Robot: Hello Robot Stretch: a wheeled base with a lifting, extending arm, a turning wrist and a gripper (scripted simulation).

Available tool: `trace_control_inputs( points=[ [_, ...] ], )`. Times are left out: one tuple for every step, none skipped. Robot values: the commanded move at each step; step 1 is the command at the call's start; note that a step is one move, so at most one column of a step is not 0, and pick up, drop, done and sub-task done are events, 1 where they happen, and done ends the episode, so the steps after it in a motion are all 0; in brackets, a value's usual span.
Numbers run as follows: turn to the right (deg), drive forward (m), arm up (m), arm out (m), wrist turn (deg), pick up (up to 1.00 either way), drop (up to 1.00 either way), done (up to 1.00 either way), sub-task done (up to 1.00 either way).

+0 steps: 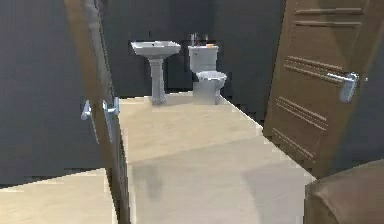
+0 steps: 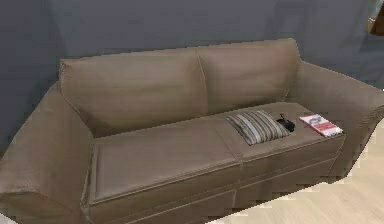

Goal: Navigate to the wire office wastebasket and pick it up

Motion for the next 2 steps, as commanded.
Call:
trace_control_inputs(
  points=[
    [3.0, 0.00, 0.00, 0.00, 0.0, 0.00, 0.00, 0.00, 0.00],
    [0.0, 1.00, 0.00, 0.00, 0.0, 0.00, 0.00, 0.00, 0.00]
  ],
)
